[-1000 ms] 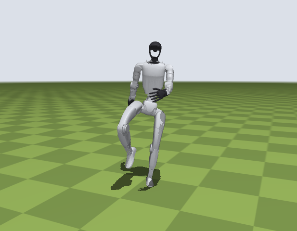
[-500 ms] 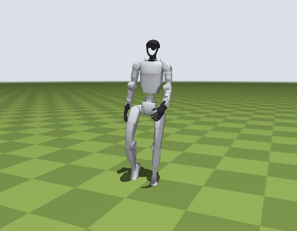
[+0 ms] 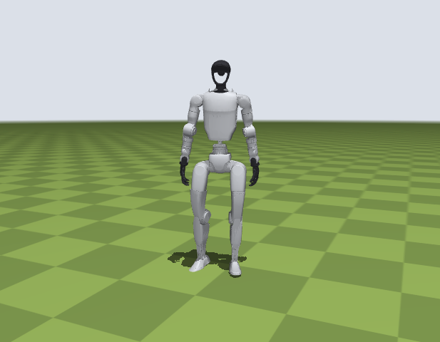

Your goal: In place motions

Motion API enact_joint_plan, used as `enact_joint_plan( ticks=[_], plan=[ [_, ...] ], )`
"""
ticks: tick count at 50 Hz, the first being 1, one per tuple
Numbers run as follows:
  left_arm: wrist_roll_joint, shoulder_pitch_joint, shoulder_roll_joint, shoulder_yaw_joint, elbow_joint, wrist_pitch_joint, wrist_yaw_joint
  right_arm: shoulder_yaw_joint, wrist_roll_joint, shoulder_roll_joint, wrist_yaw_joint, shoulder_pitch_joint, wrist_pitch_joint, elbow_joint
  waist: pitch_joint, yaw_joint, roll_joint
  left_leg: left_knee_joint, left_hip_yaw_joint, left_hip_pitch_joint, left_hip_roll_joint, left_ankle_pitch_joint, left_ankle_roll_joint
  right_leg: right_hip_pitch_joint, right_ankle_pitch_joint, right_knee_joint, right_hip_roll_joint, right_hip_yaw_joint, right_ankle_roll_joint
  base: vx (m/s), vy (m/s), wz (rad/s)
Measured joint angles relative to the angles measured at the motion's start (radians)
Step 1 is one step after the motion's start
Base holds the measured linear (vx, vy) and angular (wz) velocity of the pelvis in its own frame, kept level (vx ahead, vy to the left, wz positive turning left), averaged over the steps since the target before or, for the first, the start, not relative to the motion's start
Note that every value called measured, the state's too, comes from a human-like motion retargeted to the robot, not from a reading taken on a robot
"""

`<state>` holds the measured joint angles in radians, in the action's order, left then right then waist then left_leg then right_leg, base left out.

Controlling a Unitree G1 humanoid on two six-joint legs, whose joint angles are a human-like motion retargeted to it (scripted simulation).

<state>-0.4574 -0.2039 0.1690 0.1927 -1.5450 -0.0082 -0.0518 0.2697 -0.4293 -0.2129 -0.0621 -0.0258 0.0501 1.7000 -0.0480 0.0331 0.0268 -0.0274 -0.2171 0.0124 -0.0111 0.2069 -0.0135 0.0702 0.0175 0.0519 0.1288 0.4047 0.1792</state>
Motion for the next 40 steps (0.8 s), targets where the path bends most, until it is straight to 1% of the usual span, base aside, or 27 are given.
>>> enact_joint_plan(
  ticks=[5,8,12,15,21,26,30,35,40],
  plan=[
    [-0.027,0.010,-0.016,-0.021,0.053,-0.005,-0.056,-0.014,-0.022,0.033,0.062,0.070,0.029,0.000,-0.017,-0.008,-0.009,0.012,0.015,-0.016,0.006,-0.011,0.017,-0.009,-0.004,-0.006,-0.005,0.014,0.004,0.01,-0.03,0.17],
    [-0.017,0.020,-0.038,-0.022,0.083,-0.013,-0.068,-0.050,-0.087,0.036,0.072,0.083,0.033,0.000,-0.014,-0.019,-0.015,0.016,0.012,-0.016,0.004,-0.014,0.019,-0.012,0.030,-0.004,-0.007,0.012,0.012,0.00,0.00,0.00],
    [-0.019,0.018,-0.051,-0.036,0.119,-0.023,-0.094,-0.070,-0.158,0.032,0.083,0.076,0.020,0.000,-0.007,-0.026,-0.021,0.018,0.009,-0.009,0.003,-0.016,0.018,-0.011,0.044,-0.001,-0.007,0.003,0.014,0.00,0.00,0.00],
    [-0.041,0.014,-0.047,-0.052,0.133,-0.038,-0.105,-0.069,-0.179,0.025,0.092,0.062,-0.007,0.000,-0.013,-0.033,-0.027,0.020,0.006,-0.008,0.003,-0.018,0.017,-0.013,0.045,-0.002,-0.007,0.002,0.011,0.00,0.00,0.00],
    [-0.081,0.016,-0.027,-0.066,0.101,-0.022,-0.075,-0.031,-0.140,0.019,0.040,0.052,-0.047,-0.069,-0.020,-0.033,-0.033,0.023,-0.002,-0.002,0.001,-0.021,0.014,-0.019,0.038,0.001,-0.005,-0.009,0.003,0.00,0.00,0.00],
    [-0.070,0.011,-0.020,-0.048,0.074,-0.006,-0.075,-0.010,-0.110,0.016,-0.024,0.059,-0.071,-0.145,-0.032,-0.031,-0.032,0.026,-0.008,0.000,0.002,-0.022,0.011,-0.025,0.026,0.004,-0.004,-0.015,-0.003,0.00,0.00,0.00],
    [-0.059,0.008,-0.016,-0.033,0.057,0.003,-0.071,-0.013,-0.118,0.006,-0.044,0.063,-0.081,-0.157,-0.048,-0.034,-0.025,0.026,-0.005,-0.004,0.000,-0.024,0.009,-0.029,0.025,0.005,-0.002,-0.016,-0.003,0.00,0.00,0.00],
    [-0.054,0.010,-0.016,-0.024,0.044,0.010,-0.067,-0.026,-0.142,-0.006,-0.007,0.057,-0.069,-0.097,-0.067,-0.036,-0.014,0.025,0.001,-0.009,-0.004,-0.026,0.005,-0.033,0.027,0.005,0.000,-0.016,-0.003,0.00,0.00,0.00],
    [-0.063,0.022,-0.015,-0.027,0.037,0.007,-0.065,-0.020,-0.117,0.001,0.033,0.057,-0.050,-0.031,-0.066,-0.024,-0.005,0.024,0.002,-0.006,-0.010,-0.029,-0.003,-0.030,0.030,0.006,0.000,-0.019,-0.006,0.00,0.00,0.00]
  ],
)
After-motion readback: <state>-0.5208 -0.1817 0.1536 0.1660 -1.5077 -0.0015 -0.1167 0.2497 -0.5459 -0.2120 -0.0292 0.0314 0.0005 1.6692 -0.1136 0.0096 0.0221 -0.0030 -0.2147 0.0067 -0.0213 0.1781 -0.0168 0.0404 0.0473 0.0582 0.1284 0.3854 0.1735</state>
